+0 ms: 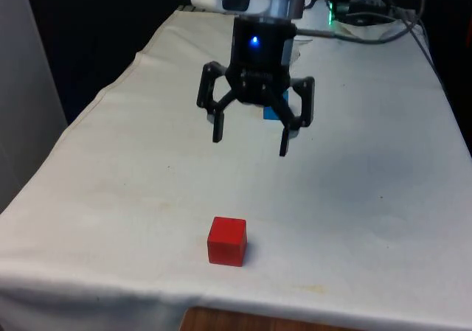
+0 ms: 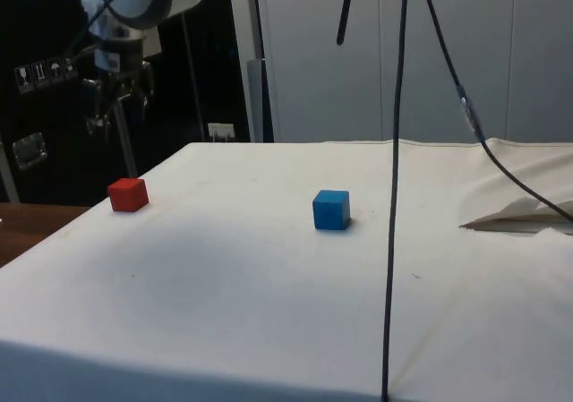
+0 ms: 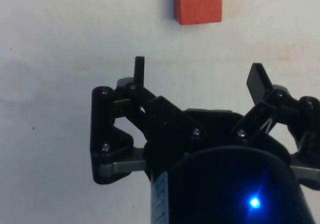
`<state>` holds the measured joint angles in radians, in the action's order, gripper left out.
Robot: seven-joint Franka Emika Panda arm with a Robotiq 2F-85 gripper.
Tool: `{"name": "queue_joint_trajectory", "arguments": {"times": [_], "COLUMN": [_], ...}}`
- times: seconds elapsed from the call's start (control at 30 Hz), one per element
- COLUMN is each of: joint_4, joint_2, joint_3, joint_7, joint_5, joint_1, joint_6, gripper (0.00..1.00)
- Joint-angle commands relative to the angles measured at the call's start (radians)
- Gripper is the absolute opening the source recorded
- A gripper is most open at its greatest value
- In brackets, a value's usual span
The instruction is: Stack the two cubes.
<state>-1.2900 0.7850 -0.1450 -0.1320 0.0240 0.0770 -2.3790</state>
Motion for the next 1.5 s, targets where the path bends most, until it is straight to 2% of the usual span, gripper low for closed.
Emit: {"name": "queue_joint_trajectory", "arguments": {"times": [0.0, 0.1, 0.2, 0.4, 0.43, 0.53, 0.73, 0.77, 0.8, 1.0, 1.03, 1.07, 1.23, 1.27, 1.3, 1.33, 1.47], "joint_4": [0.012, 0.013, 0.043, 0.087, 0.071, 0.125, 0.187, 0.169, 0.187, 0.228, 0.217, 0.235, 0.263, 0.267, 0.253, 0.267, 0.278], "joint_2": [0.017, 0.025, 0.066, 0.12, 0.106, 0.158, 0.218, 0.201, 0.218, 0.265, 0.255, 0.276, 0.312, 0.317, 0.305, 0.317, 0.339], "joint_3": [0.003, -0.002, -0.002, -0.007, -0.009, -0.011, -0.014, -0.02, -0.014, -0.011, -0.022, -0.01, -0.01, -0.01, -0.022, -0.01, -0.01], "joint_7": [0.001, -0.002, -0.002, -0.004, -0.005, -0.004, 0.007, -0.002, 0.007, 0.021, 0.01, 0.028, 0.057, 0.062, 0.048, 0.062, 0.08], "joint_5": [-0.005, -0.001, -0.006, -0.005, -0.002, -0.004, -0.007, -0.002, -0.007, -0.009, -0.003, -0.013, -0.04, -0.045, -0.037, -0.045, -0.064], "joint_1": [-0.004, -0.002, -0.008, -0.011, -0.007, -0.015, -0.026, -0.018, -0.026, -0.037, -0.029, -0.04, -0.049, -0.05, -0.04, -0.05, -0.057], "joint_6": [-0.009, -0.017, -0.032, -0.056, -0.054, -0.066, -0.079, -0.075, -0.079, -0.095, -0.092, -0.1, -0.117, -0.121, -0.116, -0.121, -0.153], "gripper": [1.0, 1.0, 1.0, 1.0, 1.0, 1.0, 1.0, 1.0, 1.0, 1.0, 1.0, 1.0, 1.0, 1.0, 1.0, 1.0, 1.0]}}
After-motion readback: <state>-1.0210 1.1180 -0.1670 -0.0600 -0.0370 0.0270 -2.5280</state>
